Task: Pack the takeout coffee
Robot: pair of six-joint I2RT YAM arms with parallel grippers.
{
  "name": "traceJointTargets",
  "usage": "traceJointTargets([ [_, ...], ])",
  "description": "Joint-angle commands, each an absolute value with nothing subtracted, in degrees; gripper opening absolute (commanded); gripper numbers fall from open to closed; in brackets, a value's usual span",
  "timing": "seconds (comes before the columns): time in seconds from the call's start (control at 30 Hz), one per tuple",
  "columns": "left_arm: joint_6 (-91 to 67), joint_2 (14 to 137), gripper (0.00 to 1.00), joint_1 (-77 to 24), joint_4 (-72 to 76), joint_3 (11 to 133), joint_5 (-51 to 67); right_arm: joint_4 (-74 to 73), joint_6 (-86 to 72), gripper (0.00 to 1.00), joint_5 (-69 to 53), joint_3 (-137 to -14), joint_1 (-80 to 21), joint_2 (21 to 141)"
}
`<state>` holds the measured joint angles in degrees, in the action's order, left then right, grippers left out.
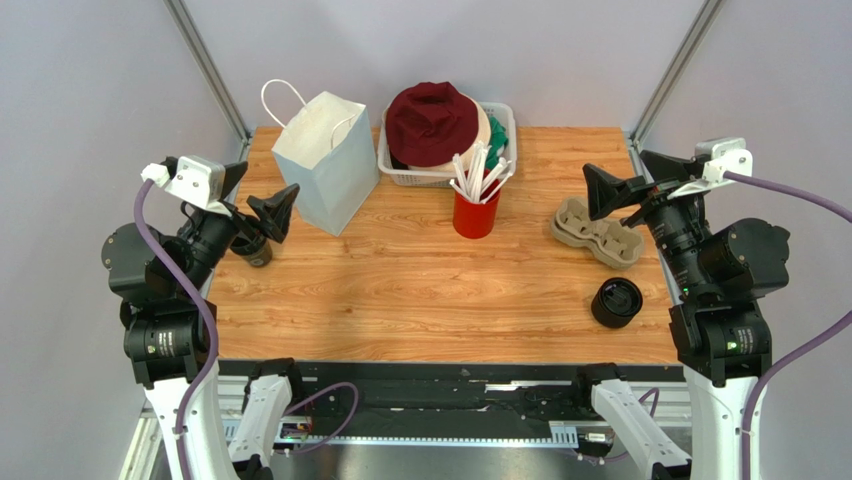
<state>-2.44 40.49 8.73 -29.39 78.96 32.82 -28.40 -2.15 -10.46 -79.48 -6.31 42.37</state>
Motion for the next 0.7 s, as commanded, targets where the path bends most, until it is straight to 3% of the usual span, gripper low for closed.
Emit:
traceJointTargets([
  [0.0,-3.7,40.2,0.95,9.4,-26.8,78.2,34.4,-26.2,-2.3,0.99,-10.1,-79.5,-6.5,41.7],
  [0.4,-0.9,41.1,0.97,9.5,-25.5,77.1,40.7,-23.4,3.5,0.99,-14.5,-76.3,-6.4,42.8],
  [0.67,3.7,48.2,0.98,9.4,-28.4,82.9,40.7,-26.4,4.1,0.99,-17.4,-78.4,-6.5,47.9],
])
